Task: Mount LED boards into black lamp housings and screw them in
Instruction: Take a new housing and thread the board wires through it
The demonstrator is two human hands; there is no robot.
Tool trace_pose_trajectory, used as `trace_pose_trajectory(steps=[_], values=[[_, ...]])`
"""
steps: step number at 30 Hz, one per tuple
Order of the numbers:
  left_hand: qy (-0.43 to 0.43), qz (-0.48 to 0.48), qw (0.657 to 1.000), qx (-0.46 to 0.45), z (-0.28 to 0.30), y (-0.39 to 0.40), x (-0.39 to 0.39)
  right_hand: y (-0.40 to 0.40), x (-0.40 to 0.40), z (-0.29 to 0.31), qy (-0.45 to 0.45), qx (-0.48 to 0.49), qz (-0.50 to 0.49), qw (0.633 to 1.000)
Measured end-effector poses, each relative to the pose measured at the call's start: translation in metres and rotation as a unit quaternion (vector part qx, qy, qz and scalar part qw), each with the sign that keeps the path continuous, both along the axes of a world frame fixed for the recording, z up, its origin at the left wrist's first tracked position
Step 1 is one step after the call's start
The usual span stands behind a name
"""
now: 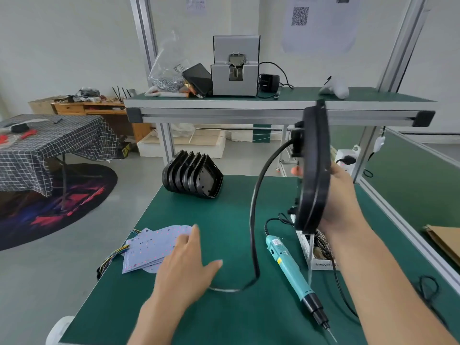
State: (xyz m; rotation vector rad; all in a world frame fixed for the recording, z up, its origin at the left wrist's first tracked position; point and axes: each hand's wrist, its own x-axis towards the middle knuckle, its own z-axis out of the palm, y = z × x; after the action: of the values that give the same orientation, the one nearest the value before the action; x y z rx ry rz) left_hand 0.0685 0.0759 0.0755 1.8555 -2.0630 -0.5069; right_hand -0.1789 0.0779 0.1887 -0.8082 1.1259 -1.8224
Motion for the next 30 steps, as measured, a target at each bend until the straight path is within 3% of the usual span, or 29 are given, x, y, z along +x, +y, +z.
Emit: trace_pose_trajectory(steps=[1,2,4,6,10,16,19,22,24,26,30], values=[[0.129,-0.033,0.991,-0.016,0.014,0.001,-0.004,-0.001,0.001,-0.004,0.033,0.025,-0.01,0.999],[0.277,-0.067,0.958,-0.025,0.028,0.0,-0.011,-0.003,0.003,-0.009,0.072,0.049,-0.025,0.996],[0.513,-0.104,0.852,-0.018,0.055,-0.003,-0.026,-0.008,0.008,-0.02,0.155,0.077,-0.053,0.983],[0.606,-0.113,0.786,0.039,0.074,-0.012,-0.039,-0.013,0.014,-0.029,0.211,0.088,-0.055,0.972],[0.565,-0.098,0.819,0.038,0.079,-0.036,-0.047,-0.018,0.014,-0.041,0.212,0.124,-0.031,0.969],[0.591,-0.112,0.796,0.068,0.04,-0.039,-0.051,-0.01,0.017,-0.047,0.039,0.101,0.127,0.986],[0.612,-0.007,0.786,0.083,0.032,-0.035,-0.05,-0.01,0.025,-0.059,0.053,0.111,0.153,0.98],[0.662,0.071,0.723,0.186,0.018,-0.043,-0.042,-0.007,0.034,-0.074,0.051,0.119,0.158,0.979],[0.658,0.049,0.71,0.246,0.022,-0.046,-0.041,-0.006,0.038,-0.084,0.025,0.117,0.162,0.979],[0.643,0.028,0.725,0.244,0.022,-0.054,-0.041,-0.007,0.039,-0.093,0.026,0.119,0.157,0.98],[0.662,-0.04,0.71,0.237,0.008,-0.054,-0.033,-0.01,0.045,-0.108,0.128,0.09,0.153,0.976]])
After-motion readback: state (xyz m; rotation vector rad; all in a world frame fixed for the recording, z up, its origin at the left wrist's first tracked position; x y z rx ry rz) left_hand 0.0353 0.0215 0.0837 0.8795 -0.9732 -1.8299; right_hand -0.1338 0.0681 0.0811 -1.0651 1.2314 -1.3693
